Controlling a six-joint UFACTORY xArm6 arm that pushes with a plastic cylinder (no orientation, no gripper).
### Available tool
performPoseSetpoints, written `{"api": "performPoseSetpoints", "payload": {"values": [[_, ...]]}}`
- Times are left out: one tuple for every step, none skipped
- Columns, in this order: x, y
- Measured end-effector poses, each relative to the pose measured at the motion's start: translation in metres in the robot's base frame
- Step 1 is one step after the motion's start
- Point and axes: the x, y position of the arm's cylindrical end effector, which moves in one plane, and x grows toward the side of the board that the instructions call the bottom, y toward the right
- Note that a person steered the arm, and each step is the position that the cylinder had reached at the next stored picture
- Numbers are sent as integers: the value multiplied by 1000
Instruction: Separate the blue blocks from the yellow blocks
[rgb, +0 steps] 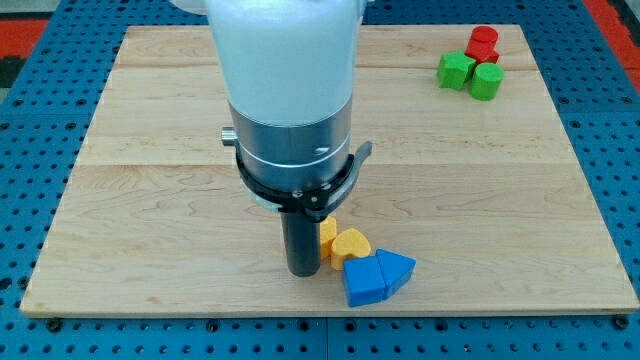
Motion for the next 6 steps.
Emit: {"api": "performPoseSetpoints", "payload": {"values": [[42, -29], [43, 0], [36, 86], [27, 137], [14, 165], [-28, 158]]}}
